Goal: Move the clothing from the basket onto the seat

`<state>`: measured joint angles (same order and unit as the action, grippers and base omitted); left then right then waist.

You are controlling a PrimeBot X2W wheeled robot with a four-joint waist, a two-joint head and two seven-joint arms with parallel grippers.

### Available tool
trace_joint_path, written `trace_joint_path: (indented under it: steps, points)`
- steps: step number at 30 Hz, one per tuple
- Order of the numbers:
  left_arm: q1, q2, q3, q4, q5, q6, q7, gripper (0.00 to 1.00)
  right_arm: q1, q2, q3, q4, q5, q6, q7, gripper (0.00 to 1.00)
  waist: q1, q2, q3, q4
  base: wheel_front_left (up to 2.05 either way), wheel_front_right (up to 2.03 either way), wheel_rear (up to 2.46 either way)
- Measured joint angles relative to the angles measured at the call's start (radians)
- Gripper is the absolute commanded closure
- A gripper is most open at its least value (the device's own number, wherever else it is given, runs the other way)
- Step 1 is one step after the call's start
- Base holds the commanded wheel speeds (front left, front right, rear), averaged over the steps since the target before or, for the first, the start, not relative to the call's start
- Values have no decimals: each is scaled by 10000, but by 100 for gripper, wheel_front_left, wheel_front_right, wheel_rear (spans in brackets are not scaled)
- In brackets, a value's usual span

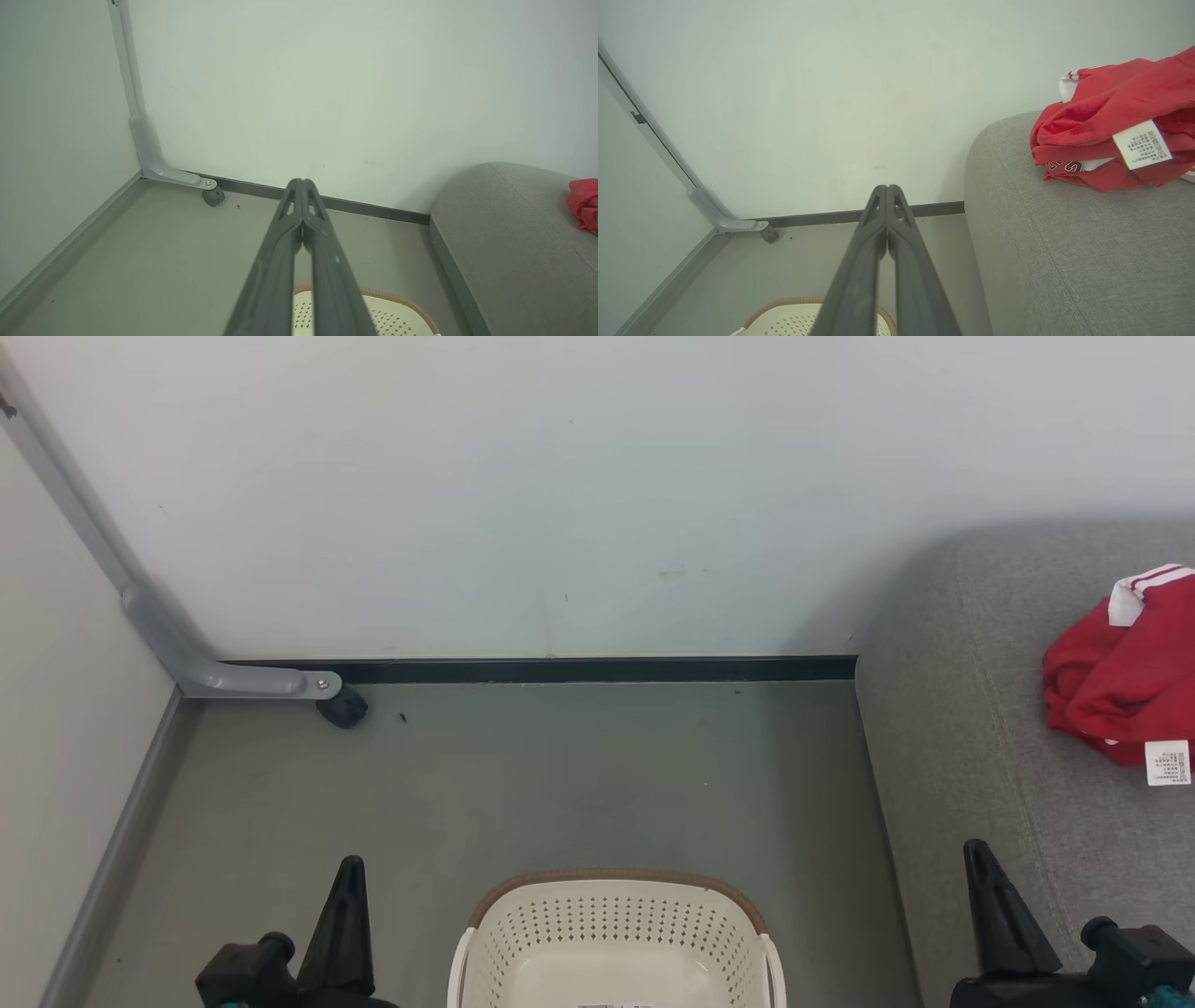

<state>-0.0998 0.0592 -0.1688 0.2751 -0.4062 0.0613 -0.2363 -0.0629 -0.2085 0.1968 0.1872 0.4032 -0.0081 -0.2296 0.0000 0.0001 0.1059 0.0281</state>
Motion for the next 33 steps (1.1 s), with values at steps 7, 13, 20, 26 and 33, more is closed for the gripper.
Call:
trace_joint_path:
  steps: [7, 13, 20, 26, 33]
  points:
    - [1, -8, 201, 25, -1045, -98, 337, 100, -1, 113, -263, 104, 1034, 98, 276, 100, 0, 0, -107, -26, 0, 0, 0]
    - [2, -15, 359, 38, -1751, -192, 585, 100, -7, 228, -493, 155, 1804, 173, 539, 100, 0, 0, -174, -44, 0, 0, 0]
    - [2, -27, 587, 54, -2738, -364, 853, 100, -22, 362, -742, 228, 2669, 261, 798, 100, 0, -1, -252, -65, 0, 0, 0]
    - [4, -38, 727, 67, -3471, -529, 1087, 100, -42, 453, -963, 309, 3461, 357, 1043, 100, 0, 0, -319, -83, 0, 0, 0]
    - [5, -50, 943, 81, -4274, -627, 1363, 100, -53, 596, -1225, 426, 4355, 447, 1315, 100, 0, 0, -395, -104, 0, 0, 0]
